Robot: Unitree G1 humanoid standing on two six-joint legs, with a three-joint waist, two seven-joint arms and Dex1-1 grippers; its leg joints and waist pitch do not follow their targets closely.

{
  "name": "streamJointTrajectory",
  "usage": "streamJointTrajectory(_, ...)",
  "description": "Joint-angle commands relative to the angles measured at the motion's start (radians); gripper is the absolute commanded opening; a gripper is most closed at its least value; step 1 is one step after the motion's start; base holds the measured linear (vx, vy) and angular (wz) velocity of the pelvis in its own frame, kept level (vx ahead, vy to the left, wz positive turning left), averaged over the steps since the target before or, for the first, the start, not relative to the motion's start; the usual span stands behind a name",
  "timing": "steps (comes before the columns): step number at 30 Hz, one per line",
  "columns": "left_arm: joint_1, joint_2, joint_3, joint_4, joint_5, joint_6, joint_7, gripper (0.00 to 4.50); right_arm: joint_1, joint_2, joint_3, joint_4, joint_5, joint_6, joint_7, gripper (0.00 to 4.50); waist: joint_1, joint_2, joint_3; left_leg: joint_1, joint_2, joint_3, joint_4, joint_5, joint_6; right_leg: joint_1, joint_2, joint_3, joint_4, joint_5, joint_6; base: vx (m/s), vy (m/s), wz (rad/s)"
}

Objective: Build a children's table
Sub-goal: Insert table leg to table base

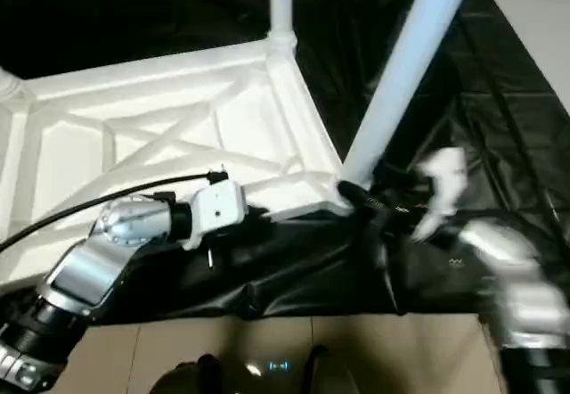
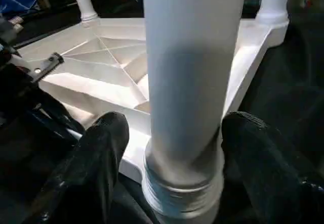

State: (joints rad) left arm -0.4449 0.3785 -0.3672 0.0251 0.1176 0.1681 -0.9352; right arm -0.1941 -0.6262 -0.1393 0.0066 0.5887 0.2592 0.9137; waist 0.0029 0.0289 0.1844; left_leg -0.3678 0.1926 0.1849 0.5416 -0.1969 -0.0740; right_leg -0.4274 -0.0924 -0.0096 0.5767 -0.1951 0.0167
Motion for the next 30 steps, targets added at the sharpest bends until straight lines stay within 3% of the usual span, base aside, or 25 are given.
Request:
streamJointTrajectory(1,0.046,-0.010,-0.036,0.053,-0.009,-0.015,-0.011,0.00,0.008,-0.014,-0.019,-0.022,0.006,0.008,0.006,3.36,-0.001,-0.033,-0.053,0.003,0.024,0.005,-0.031,0.048,0.242,0.058,-0.028,0.021,-0.035,0.102,-0.305,0.000,0.000,0.00)
streamJointTrajectory(4,0.047,-0.014,-0.040,0.053,-0.009,-0.015,-0.007,0.00,0.003,-0.002,-0.012,-0.025,-0.001,0.009,-0.006,3.36,-0.002,-0.034,-0.055,0.004,0.024,0.005,-0.030,0.047,0.240,0.055,-0.027,0.021,-0.036,0.065,-0.308,0.000,0.000,0.00)
streamJointTrajectory(8,0.051,-0.021,-0.046,0.051,-0.012,-0.017,-0.003,0.00,0.010,0.032,0.019,-0.046,-0.014,0.014,-0.022,3.36,-0.001,-0.033,-0.061,0.005,0.024,0.005,-0.024,0.089,0.254,0.054,-0.025,0.021,-0.028,0.101,-0.314,0.000,0.000,0.00)
streamJointTrajectory(12,0.058,-0.017,-0.047,0.038,-0.028,-0.025,-0.025,0.00,-0.038,0.064,0.024,0.045,-0.107,-0.082,-0.084,3.36,-0.004,-0.035,-0.067,0.000,0.019,0.008,-0.015,0.128,0.268,0.052,-0.022,0.022,-0.019,0.148,-0.320,0.000,0.000,0.00)
streamJointTrajectory(16,0.069,0.003,-0.043,0.022,-0.062,-0.042,-0.078,0.00,-0.062,0.037,0.013,0.057,-0.057,-0.045,-0.002,3.36,0.000,-0.037,-0.065,0.001,0.022,0.010,-0.016,0.056,0.259,0.052,-0.024,0.026,-0.021,0.079,-0.317,0.000,0.000,0.00)
streamJointTrajectory(23,0.049,0.040,-0.048,0.053,-0.067,-0.105,-0.139,0.00,-0.024,-0.094,0.019,0.021,0.039,0.072,0.239,3.36,0.005,-0.043,-0.061,0.002,0.023,0.011,-0.015,0.028,0.264,0.051,-0.022,0.029,-0.022,0.060,-0.314,0.000,0.000,0.00)
streamJointTrajectory(30,-0.009,0.049,-0.036,0.131,-0.059,-0.156,-0.168,0.00,-0.011,-0.165,0.006,0.012,0.053,0.098,0.326,3.76,0.015,-0.050,-0.057,0.009,0.025,0.016,-0.016,-0.021,0.229,0.043,-0.025,0.036,-0.030,-0.032,-0.307,0.000,0.000,0.00)
